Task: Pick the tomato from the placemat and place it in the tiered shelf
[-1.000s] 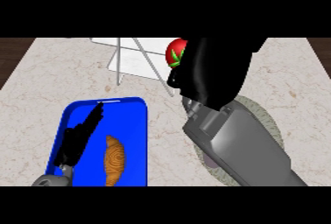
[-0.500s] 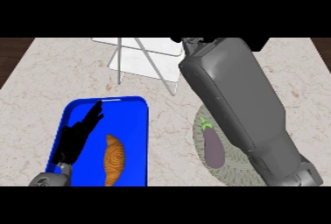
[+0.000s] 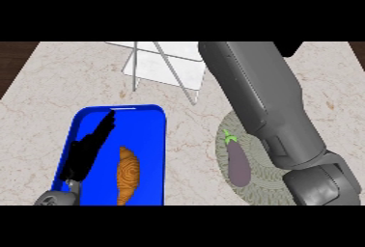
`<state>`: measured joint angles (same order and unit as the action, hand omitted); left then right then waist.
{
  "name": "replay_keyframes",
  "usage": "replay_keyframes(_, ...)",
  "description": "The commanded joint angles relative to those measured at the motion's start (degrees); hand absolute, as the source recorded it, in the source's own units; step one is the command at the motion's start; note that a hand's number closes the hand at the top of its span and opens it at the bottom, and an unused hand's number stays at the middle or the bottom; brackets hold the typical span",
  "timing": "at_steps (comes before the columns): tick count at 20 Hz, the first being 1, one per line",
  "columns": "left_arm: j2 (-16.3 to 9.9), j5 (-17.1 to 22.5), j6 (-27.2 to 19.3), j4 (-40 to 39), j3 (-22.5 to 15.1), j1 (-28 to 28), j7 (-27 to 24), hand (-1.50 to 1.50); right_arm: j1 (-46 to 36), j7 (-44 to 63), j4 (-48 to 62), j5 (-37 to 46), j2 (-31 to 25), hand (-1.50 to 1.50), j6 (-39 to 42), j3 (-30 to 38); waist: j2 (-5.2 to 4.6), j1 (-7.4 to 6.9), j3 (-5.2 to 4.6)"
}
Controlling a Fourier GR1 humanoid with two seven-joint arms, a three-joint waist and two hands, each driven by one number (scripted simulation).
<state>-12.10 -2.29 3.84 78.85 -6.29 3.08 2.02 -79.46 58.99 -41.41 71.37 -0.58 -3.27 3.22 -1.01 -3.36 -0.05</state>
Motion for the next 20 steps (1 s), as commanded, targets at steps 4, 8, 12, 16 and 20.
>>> replay_keyframes(4,-0.07,-0.20,1.11,0.43,-0.44,0.93,1.20,0.00,-5.50,-0.30,15.38,-2.57,0.53,1.50,-7.83,5.16,-0.39,-1.16,-0.05)
replay_keyframes(8,1.18,-1.31,-0.01,-1.18,-1.30,1.48,0.29,0.00,-0.95,-4.18,6.49,-15.35,0.55,-1.50,-21.08,16.45,-1.28,-1.99,0.20)
replay_keyframes(12,1.46,-1.31,0.49,-0.72,-1.84,2.97,1.80,0.00,0.15,-12.14,6.59,-24.28,0.57,-1.50,-28.78,20.86,-1.24,-3.04,0.18)
replay_keyframes(16,0.83,-0.90,1.36,-1.21,-1.48,1.35,0.25,0.00,-0.93,-20.19,6.32,-28.91,0.57,-1.50,-36.94,22.90,-1.00,-3.11,0.07)
replay_keyframes(20,0.88,-1.15,0.31,-2.80,-0.21,3.67,1.54,0.00,-0.36,-26.61,7.62,-29.45,0.58,-1.50,-48.05,20.87,-0.70,-1.83,0.00)
